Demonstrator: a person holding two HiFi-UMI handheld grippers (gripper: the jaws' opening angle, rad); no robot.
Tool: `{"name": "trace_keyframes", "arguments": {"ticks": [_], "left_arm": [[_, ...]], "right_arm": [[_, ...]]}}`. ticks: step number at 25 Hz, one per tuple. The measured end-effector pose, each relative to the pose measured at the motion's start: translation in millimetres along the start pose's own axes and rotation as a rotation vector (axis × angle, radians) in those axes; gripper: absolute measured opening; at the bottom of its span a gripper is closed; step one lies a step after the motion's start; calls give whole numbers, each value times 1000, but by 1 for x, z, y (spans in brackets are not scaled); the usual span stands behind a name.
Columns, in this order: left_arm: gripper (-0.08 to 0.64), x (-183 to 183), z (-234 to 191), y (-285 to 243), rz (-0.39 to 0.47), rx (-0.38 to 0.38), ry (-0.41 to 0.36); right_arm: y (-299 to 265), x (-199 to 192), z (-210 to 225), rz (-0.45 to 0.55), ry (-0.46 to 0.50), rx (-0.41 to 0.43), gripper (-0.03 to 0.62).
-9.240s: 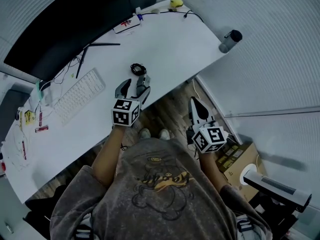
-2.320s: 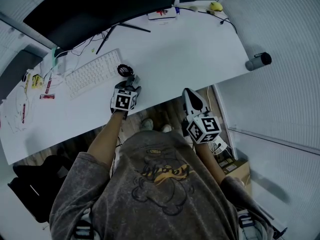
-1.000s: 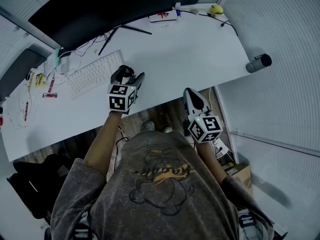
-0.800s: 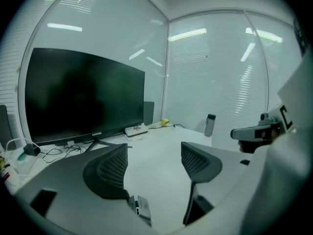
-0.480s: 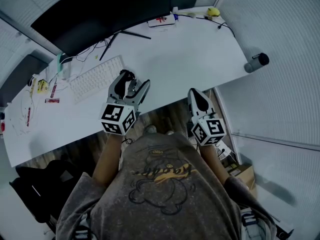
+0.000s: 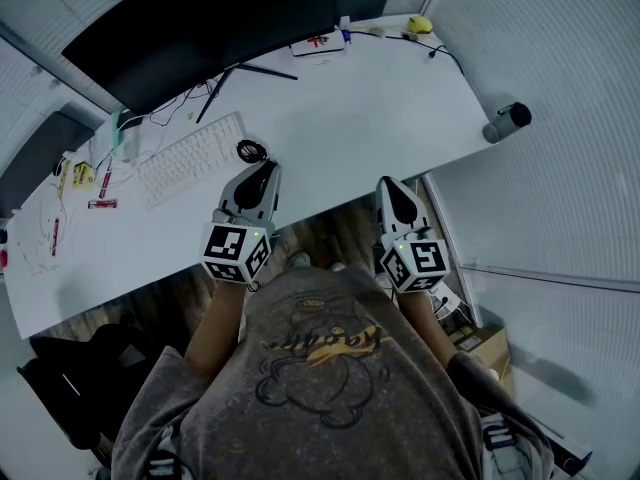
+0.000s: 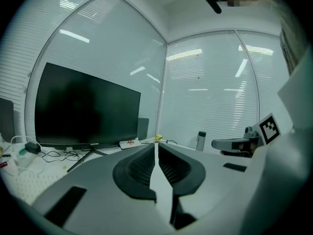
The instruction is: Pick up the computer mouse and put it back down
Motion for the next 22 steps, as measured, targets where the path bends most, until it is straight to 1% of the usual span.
{"name": "trace_keyframes", "arguments": {"ticks": [5,12,17,22], "left_arm": [[18,-10,5,4,-5,-14,4],[18,-27,11,0,-19,-30,-8],[18,-39,8,0,-36,-18,2],[18,-44,8,1,-44,-5,12]], "right_arm": [[6,-3,-4,4,7,2,7],[12,-15,-5,-8,13,4,6],[14,-21,-3,-20,12,0,6],[15,-23,-2,-22,11,6,6]]}}
Point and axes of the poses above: the fingertips, and each gripper's own axes: y backward along the fingers, z to its right, x out of its top, the point moved 3 cm from there along y, backward along the fingers, and after that the axes turned 10 degrees about -x, right-handed, at the moved point
